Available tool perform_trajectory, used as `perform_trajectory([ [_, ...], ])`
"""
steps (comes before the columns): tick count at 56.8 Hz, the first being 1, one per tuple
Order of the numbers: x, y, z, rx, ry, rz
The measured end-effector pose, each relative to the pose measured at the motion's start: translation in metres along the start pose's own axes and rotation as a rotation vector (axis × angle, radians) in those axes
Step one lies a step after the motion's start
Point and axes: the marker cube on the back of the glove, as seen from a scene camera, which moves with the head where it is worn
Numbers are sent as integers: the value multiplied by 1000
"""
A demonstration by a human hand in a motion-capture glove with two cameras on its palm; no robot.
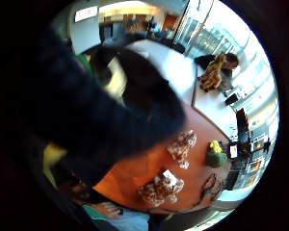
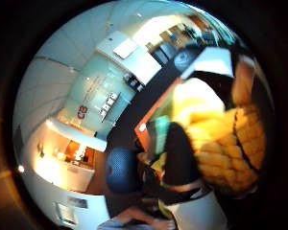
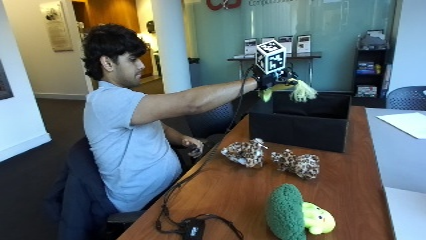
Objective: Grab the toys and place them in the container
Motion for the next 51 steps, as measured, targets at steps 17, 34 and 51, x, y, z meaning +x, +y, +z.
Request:
perform_trajectory([
  [17,68,41,-17,-180,47,65],
  [34,150,137,-29,-283,94,37],
  [51,202,252,39,-548,240,-23],
])
